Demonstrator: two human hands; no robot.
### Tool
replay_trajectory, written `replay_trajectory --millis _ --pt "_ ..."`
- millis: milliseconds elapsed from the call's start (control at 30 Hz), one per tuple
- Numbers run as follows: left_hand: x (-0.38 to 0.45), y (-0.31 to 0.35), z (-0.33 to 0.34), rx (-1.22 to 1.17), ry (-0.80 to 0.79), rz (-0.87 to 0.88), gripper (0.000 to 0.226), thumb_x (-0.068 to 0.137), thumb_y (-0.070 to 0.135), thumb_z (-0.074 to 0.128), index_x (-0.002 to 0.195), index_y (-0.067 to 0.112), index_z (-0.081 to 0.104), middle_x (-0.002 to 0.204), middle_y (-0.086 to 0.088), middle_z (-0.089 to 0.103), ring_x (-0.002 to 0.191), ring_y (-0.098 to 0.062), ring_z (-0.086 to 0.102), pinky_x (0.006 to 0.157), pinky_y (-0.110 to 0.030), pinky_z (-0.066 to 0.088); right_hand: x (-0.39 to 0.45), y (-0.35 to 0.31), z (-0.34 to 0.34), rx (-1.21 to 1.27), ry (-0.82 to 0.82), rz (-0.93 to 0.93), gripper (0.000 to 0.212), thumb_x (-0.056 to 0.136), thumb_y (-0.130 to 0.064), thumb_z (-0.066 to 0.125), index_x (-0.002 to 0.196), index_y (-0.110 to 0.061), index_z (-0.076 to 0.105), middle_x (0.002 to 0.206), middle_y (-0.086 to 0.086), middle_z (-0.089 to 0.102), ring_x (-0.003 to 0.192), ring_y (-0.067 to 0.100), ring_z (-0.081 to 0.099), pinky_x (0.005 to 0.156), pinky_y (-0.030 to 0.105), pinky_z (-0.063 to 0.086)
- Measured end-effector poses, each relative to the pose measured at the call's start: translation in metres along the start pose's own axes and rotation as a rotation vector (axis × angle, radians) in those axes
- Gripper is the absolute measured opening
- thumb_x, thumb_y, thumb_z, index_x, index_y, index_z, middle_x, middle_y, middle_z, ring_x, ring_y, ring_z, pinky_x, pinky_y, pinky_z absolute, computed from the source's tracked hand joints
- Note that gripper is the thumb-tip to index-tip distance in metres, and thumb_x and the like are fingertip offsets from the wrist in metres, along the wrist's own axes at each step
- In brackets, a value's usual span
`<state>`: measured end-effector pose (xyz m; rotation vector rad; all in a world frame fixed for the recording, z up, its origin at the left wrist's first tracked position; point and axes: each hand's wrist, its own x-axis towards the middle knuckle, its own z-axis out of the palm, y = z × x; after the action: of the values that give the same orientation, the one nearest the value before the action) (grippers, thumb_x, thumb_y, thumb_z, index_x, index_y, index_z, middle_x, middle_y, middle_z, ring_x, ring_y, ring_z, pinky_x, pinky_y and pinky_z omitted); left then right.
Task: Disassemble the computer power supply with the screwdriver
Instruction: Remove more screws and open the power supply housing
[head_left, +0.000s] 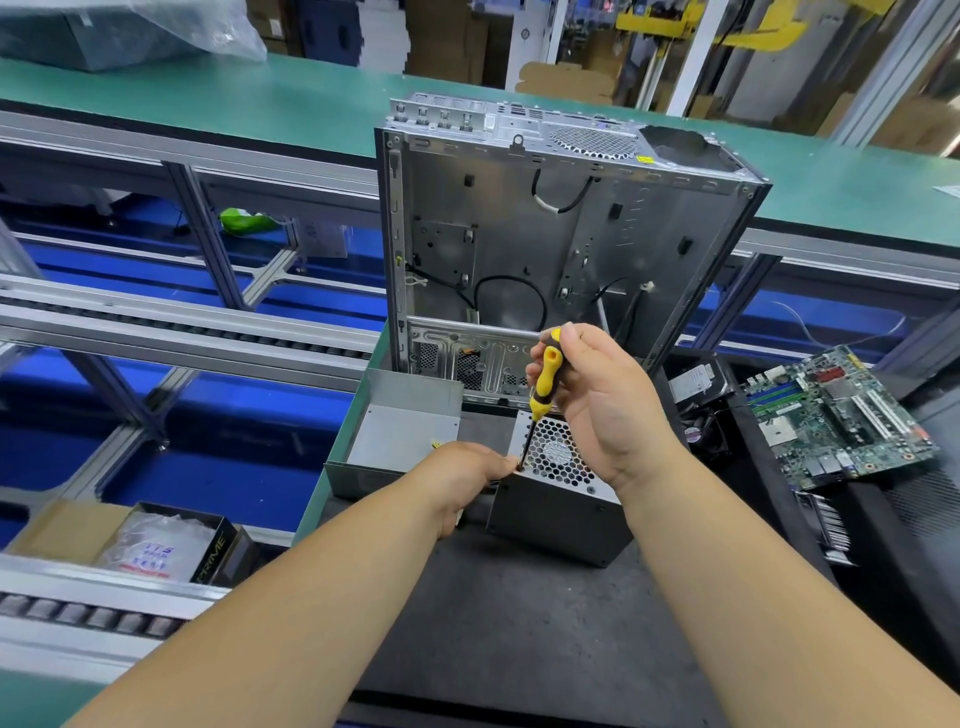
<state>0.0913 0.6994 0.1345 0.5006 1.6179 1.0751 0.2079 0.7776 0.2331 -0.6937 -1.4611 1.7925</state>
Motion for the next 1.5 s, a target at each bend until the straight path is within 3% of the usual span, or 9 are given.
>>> replay_trajectory --millis 300,467,733,933,1000,1033,1200,1300,1500 --pt "-0.003 0.001 0.001 0.006 0.013 -0.002 0.013 0.091 0.028 0.068 0.092 0.015 0.067 0.131 -0.019 0.061 0.128 -0.032 0.050 0.107 -0.045 0.035 -0.001 0.004 0.007 0.142 -0.116 -0.012 0.050 0.108 -0.036 0.026 0.093 -0.008 0.065 0.067 0.002 0.048 0.063 0.015 0.043 0.066 0.025 0.040" --pt "-0.004 0.003 0.002 0.015 0.039 0.000 0.019 0.092 0.027 0.067 0.101 0.011 0.067 0.131 -0.018 0.059 0.131 -0.032 0.046 0.110 -0.049 0.033 -0.002 0.005 0.007 0.123 -0.103 -0.012 0.019 0.094 -0.033 0.052 0.091 -0.014 0.049 0.072 0.000 0.056 0.064 0.014 0.049 0.066 0.026 0.043" --pt "-0.005 0.002 0.004 0.001 0.029 0.017 0.036 0.094 0.027 0.064 0.114 -0.003 0.062 0.131 -0.018 0.058 0.130 -0.032 0.045 0.110 -0.050 0.032 -0.001 0.004 -0.001 0.011 -0.079 -0.007 0.020 0.090 -0.034 0.057 0.089 -0.017 0.067 0.085 -0.003 0.065 0.078 0.016 0.058 0.073 0.030 0.046" --pt "-0.009 0.005 0.004 0.005 0.011 0.003 0.016 0.094 0.026 0.064 0.081 0.017 0.064 0.116 -0.012 0.066 0.122 -0.026 0.049 0.106 -0.047 0.036 -0.002 0.004 0.002 0.102 -0.099 -0.007 0.043 0.104 -0.034 0.041 0.092 -0.013 0.075 0.078 0.001 0.063 0.075 0.016 0.058 0.082 0.033 0.047" --pt "-0.010 0.005 0.004 0.000 0.010 0.006 0.022 0.094 0.026 0.065 0.073 0.018 0.061 0.086 -0.003 0.069 0.120 -0.016 0.040 0.091 -0.038 0.038 -0.001 0.005 0.005 0.126 -0.108 0.010 0.050 0.108 -0.036 0.031 0.095 -0.010 0.072 0.070 0.001 0.057 0.067 0.014 0.053 0.074 0.029 0.046" --pt "-0.010 0.005 0.004 0.001 0.010 0.007 0.023 0.093 0.026 0.065 0.072 0.018 0.061 0.074 0.003 0.064 0.077 -0.008 0.042 0.085 -0.033 0.035 -0.001 0.006 0.007 0.135 -0.107 0.017 0.053 0.108 -0.038 0.027 0.096 -0.009 0.070 0.066 0.001 0.053 0.064 0.014 0.049 0.070 0.028 0.043" --pt "-0.010 0.004 0.004 0.014 0.023 0.032 0.025 0.093 0.025 0.066 0.070 0.018 0.060 0.055 0.013 0.057 0.064 -0.007 0.048 0.069 -0.027 0.033 -0.001 0.005 0.009 0.180 -0.105 0.018 0.040 0.102 -0.048 0.038 0.097 -0.011 0.054 0.067 0.001 0.048 0.061 0.015 0.043 0.064 0.025 0.041" --pt "-0.012 0.005 0.004 0.022 0.029 0.033 0.024 0.093 0.026 0.066 0.071 0.018 0.061 0.058 0.011 0.057 0.064 -0.007 0.048 0.062 -0.025 0.032 -0.003 0.006 0.006 0.086 -0.095 -0.023 0.018 0.091 -0.031 0.056 0.091 -0.015 0.048 0.074 0.000 0.056 0.066 0.016 0.050 0.069 0.029 0.041" --pt "-0.013 0.006 0.005 0.024 0.026 0.028 0.019 0.093 0.028 0.065 0.078 0.017 0.065 0.083 0.000 0.065 0.079 -0.012 0.054 0.076 -0.030 0.036 -0.003 0.005 0.000 0.026 -0.080 -0.011 0.023 0.091 -0.034 0.054 0.091 -0.014 0.066 0.086 0.001 0.063 0.080 0.018 0.057 0.083 0.038 0.045"
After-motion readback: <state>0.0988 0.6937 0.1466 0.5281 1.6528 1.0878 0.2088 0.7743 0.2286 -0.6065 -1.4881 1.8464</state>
